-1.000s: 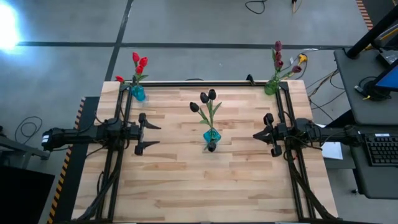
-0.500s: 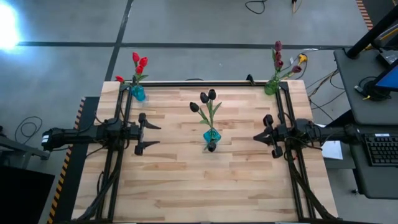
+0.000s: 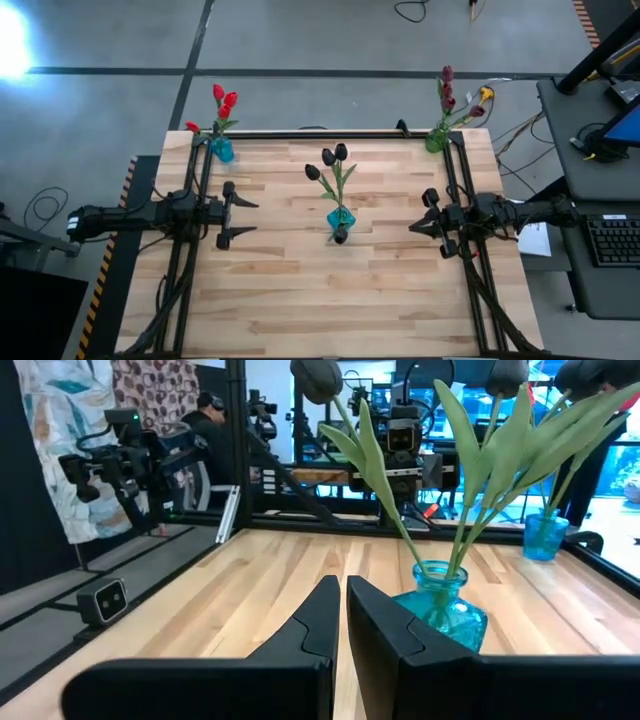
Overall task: Sort flowers into vase by color
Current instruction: Return to Home Position
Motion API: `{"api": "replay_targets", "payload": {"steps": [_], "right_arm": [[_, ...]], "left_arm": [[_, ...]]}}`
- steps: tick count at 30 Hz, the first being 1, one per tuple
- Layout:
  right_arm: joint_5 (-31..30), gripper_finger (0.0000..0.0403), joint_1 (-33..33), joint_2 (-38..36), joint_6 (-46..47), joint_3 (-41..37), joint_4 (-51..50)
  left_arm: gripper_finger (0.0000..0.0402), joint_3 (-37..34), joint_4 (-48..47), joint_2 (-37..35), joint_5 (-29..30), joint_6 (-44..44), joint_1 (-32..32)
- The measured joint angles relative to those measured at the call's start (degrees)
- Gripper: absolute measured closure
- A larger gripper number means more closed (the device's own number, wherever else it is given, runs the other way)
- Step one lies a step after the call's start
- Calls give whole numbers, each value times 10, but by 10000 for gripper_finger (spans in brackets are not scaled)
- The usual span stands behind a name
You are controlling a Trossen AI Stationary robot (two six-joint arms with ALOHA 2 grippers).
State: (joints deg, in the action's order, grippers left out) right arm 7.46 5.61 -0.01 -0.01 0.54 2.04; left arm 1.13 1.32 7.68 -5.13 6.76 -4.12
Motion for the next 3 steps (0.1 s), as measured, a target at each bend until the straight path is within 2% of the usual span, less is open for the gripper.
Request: {"api": "replay_targets", "payload": {"steps": [3], "right_arm": [[0, 385, 0, 0, 0, 0, 0]], "left_arm": [[121, 0, 0, 0, 0, 0, 0]]}}
